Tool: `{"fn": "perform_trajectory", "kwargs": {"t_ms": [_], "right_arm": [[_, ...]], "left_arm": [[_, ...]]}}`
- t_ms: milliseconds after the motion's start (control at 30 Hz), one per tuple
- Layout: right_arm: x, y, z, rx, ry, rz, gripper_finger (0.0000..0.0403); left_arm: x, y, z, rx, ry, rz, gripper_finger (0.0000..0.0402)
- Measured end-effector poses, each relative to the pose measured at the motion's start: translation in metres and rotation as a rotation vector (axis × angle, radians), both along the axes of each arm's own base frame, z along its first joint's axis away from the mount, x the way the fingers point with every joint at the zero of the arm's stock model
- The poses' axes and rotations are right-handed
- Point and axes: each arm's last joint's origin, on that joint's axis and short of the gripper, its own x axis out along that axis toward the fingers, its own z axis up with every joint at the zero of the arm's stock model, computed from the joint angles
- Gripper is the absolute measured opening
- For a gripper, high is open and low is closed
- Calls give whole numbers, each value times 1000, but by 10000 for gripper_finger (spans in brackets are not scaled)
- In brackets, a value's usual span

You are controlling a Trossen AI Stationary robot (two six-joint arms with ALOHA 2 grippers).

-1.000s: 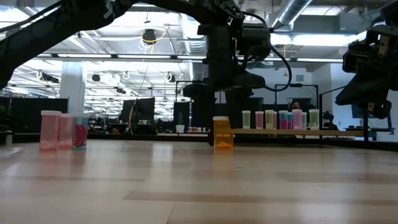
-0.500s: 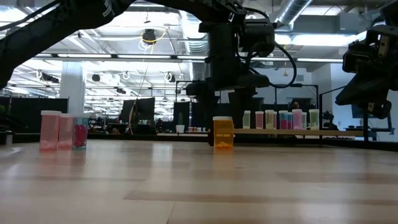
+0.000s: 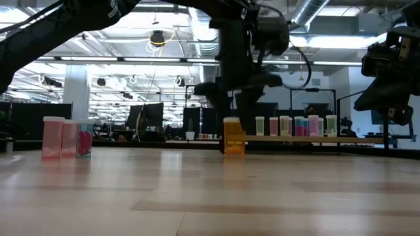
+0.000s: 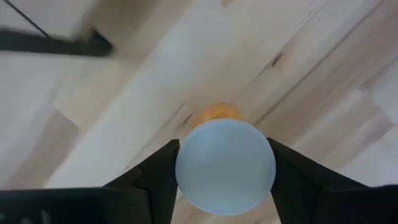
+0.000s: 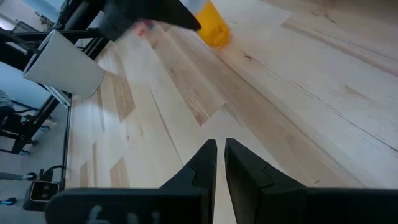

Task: Pick and place medicine bottles onto shelf by color
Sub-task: Move the orange pill bottle to the center of the table

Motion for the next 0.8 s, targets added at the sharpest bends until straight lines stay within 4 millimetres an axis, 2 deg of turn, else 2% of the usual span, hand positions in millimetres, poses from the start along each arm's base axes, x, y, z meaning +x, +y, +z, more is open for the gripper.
{"fn": "perform_trajectory", "kwargs": {"t_ms": [333, 567, 800], "right_arm": [[0, 0, 0, 0, 0, 0, 56], [0, 0, 0, 0, 0, 0, 56], [0, 0, 0, 0, 0, 0, 56]], "left_arm": [[-5, -8, 45, 130, -109, -128, 189], [-6, -7, 55, 150, -134, -214, 189], [-2, -8, 57, 182, -157, -334, 189]]}}
